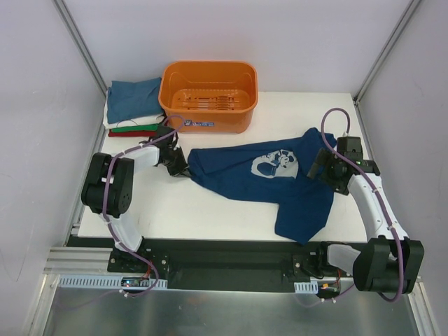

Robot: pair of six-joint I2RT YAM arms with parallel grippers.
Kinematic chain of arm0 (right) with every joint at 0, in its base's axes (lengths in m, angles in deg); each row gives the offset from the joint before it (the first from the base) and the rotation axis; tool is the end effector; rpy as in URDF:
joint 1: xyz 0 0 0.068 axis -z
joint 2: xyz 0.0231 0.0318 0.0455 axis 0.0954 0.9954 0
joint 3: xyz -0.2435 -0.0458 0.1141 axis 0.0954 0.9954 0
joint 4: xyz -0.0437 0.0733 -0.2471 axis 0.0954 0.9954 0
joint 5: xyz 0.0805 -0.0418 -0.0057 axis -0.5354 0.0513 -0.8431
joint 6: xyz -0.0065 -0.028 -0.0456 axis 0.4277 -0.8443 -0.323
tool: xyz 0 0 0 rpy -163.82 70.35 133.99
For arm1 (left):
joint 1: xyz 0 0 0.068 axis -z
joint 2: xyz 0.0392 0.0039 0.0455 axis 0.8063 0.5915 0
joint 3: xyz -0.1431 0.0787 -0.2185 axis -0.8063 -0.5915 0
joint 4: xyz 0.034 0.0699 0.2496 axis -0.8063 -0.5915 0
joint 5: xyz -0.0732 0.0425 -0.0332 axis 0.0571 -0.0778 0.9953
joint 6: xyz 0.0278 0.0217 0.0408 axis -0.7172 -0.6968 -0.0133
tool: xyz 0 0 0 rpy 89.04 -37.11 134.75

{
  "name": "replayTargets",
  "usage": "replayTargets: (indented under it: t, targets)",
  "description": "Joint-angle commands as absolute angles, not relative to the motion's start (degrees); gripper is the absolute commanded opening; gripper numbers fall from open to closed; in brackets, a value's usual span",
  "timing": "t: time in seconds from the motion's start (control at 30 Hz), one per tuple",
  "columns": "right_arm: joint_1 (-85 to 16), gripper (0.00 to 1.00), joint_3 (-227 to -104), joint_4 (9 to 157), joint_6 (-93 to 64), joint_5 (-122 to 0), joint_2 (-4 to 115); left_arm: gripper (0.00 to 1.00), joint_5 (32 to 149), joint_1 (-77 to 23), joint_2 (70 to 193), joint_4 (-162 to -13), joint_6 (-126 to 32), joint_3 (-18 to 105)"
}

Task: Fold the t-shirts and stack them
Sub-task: Flatten out the tshirt

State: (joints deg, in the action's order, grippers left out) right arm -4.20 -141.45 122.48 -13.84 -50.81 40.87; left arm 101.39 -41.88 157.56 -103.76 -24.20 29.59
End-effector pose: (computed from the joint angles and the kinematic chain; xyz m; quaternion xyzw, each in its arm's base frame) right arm 0.2304 -0.0067 0.2621 0.0789 0.9488 -0.0023 0.3059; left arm 0.3409 -0.0837 0.1565 -0.1366 0.9371 -0.2569 0.1927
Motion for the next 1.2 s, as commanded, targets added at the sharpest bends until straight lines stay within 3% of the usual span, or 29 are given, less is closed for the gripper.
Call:
replayTargets:
  t: [0.0,0.6,0.77,0.93,1.17]
  targets:
    - [-4.4,0.97,-142.9,123.5,-13.8,-48.6,38.8,0.0,100.4,-41.7,155.3,-104.4,-23.0,26.8]
    - [-4.4,0.97,-140.1,124.6,-15.9,-52.6,39.8,0.0,89.8,-41.0,120.7,-121.0,-11.8,6.6]
    - [-5.4,0.97,-139.6,130.2,-15.5,-55.9,38.1,0.0,86.4,-40.0,118.8,-119.2,-12.2,6.9]
    - [-13.3,0.97,-135.6,141.0,-8.9,-53.8,34.2,0.0,87.1,-39.3,117.8,-114.8,-13.3,7.0]
    - [-19.1,0.97,-130.6,128.2,-3.5,-56.5,42.1,0.0,88.8,-39.3,120.3,-109.9,-16.4,5.9]
